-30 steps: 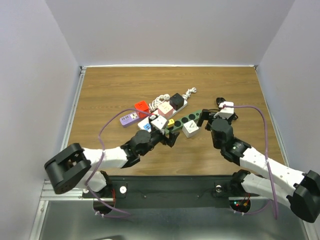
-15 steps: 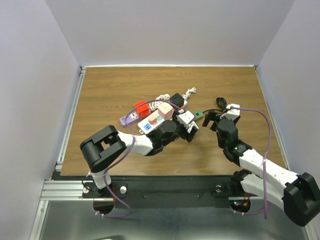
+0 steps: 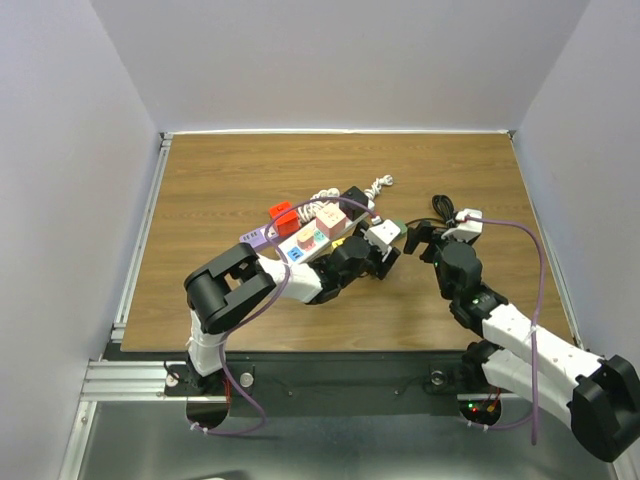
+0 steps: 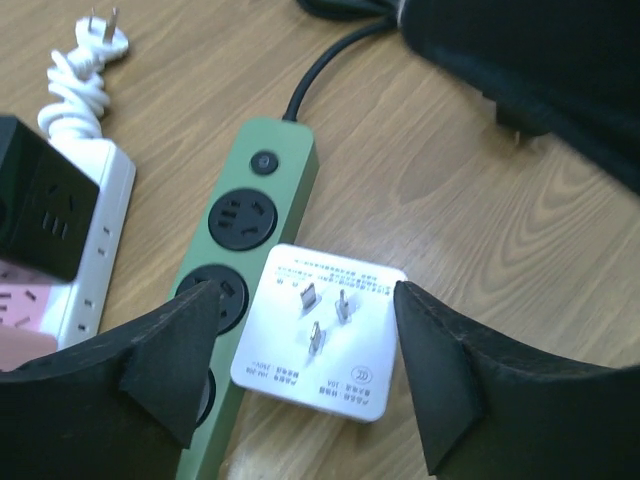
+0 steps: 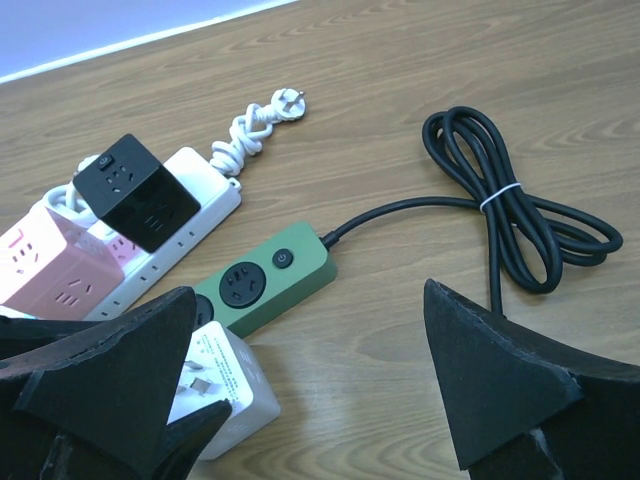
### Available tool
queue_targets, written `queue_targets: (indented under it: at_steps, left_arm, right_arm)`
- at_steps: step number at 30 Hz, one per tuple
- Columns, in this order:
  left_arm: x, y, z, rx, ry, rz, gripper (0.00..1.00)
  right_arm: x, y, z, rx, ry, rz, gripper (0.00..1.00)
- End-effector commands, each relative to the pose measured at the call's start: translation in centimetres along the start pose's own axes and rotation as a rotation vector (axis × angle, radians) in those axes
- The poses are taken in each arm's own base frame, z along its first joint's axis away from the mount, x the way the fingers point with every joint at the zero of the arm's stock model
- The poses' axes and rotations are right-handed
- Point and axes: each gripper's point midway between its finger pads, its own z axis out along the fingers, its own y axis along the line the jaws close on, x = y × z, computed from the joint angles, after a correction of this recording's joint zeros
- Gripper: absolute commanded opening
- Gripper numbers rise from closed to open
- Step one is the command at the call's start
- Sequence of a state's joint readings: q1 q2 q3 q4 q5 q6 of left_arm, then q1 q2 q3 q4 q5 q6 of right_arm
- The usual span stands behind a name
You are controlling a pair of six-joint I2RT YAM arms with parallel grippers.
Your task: Insert the plug
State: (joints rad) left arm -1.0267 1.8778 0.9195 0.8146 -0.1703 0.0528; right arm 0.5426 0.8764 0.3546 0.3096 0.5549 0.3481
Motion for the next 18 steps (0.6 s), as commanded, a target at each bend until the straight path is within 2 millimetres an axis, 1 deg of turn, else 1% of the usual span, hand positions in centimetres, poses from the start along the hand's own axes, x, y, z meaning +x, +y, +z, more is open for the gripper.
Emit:
queue_targets:
  at_steps: [1,4,5,7,8,9,10,11,15,16,17,18]
  left_arm:
    - [-2.1,0.5,0.2,-0.043,-0.04,0.0,0.73]
    - [-2.0,0.5,0.1,-0.043,-0.036,0.0,0.66]
    - [-1.7,0.5,0.3,-0.042,-0.03,0.001,0.6]
    - [-1.6,0.3,0.7,-0.034,-0.021,0.005,0.52]
    - [-1.0,0.1,0.8,-0.028,-0.002,0.01,0.38]
    - [-1.1,0.0,1.0,-0.027,-0.003,0.005,0.28]
    - [-0.9,0.0,1.1,-0.03,0.003,-0.003,0.02]
    - [-1.0,0.1,1.0,-0.033,0.001,-0.011,0.0]
    - [-1.6,0.4,0.5,-0.037,-0.009,-0.024,0.0]
    - [-2.0,0.5,0.3,-0.035,-0.017,-0.031,0.0]
    - [-3.0,0.5,0.0,-0.025,-0.037,-0.039,0.0]
    - [-3.5,0.7,-0.2,-0.025,-0.047,-0.054,0.0]
  right_arm:
    - [-1.4,0.6,0.0,-0.029,-0.053,0.044,1.0]
    - [-1.3,0.6,0.0,-0.032,-0.051,0.043,1.0]
    - [-1.3,0.6,0.0,-0.032,-0.051,0.043,1.0]
    - [-1.3,0.6,0.0,-0.03,-0.051,0.042,1.0]
    - [-1.3,0.6,-0.1,-0.033,-0.053,0.043,1.0]
    - [-1.4,0.6,-0.1,-0.033,-0.054,0.044,1.0]
    - [-1.4,0.5,-0.1,-0.029,-0.056,0.044,1.0]
    - [-1.4,0.5,-0.2,-0.031,-0.058,0.046,1.0]
    - [-1.8,0.5,-0.4,-0.035,-0.071,0.051,1.0]
    - [-1.8,0.5,-0.4,-0.036,-0.072,0.05,1.0]
    - [-1.8,0.4,-0.5,-0.036,-0.076,0.051,1.0]
    - [-2.2,0.4,-0.6,-0.04,-0.087,0.052,1.0]
